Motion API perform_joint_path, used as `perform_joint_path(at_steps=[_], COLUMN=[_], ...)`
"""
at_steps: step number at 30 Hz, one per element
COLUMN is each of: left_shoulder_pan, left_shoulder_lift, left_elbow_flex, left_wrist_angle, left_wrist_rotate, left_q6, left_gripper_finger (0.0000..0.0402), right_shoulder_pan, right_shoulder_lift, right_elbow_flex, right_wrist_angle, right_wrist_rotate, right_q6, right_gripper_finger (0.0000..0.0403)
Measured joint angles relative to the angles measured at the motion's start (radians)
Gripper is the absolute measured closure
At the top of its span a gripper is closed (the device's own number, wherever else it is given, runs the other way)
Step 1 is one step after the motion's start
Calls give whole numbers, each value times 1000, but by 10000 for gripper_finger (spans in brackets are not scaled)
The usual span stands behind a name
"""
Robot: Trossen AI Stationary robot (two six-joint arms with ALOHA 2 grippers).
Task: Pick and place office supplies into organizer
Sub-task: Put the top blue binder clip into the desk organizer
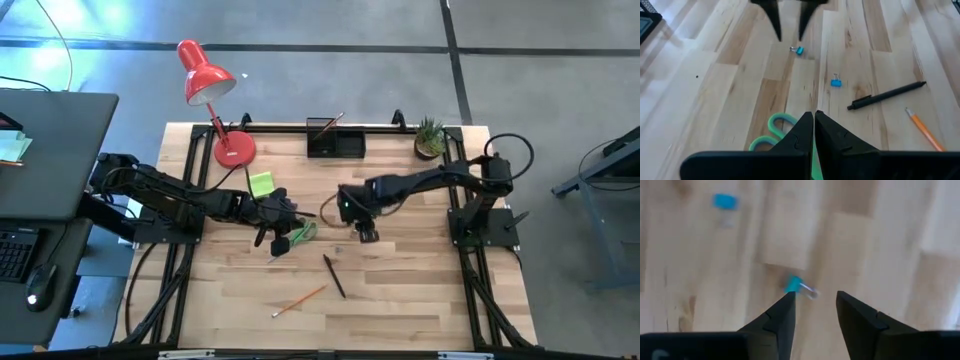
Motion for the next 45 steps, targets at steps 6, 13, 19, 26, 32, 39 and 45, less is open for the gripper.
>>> perform_joint_path(at_steps=[6,13,19,26,32,39,45], left_shoulder_pan=[0,1,1,1,1,1,0], left_shoulder_lift=[0,0,0,0,0,0,0], left_elbow_flex=[0,0,0,0,0,0,0], left_wrist_angle=[0,-1,-3,-10,-10,-10,-10], left_wrist_rotate=[0,0,0,0,0,0,0], left_q6=[16,35,39,39,38,38,34], left_gripper_finger=[396,396,396,396,396,396,396], right_shoulder_pan=[87,103,100,100,96,73,57], right_shoulder_lift=[1,2,22,69,70,71,72], right_elbow_flex=[0,0,0,-1,0,0,0], right_wrist_angle=[-11,26,44,46,33,22,26], right_wrist_rotate=[101,140,128,126,125,47,-15], right_q6=[-244,-424,-538,-591,-579,-529,-458], right_gripper_finger=[272,272,272,273,275,275,281])
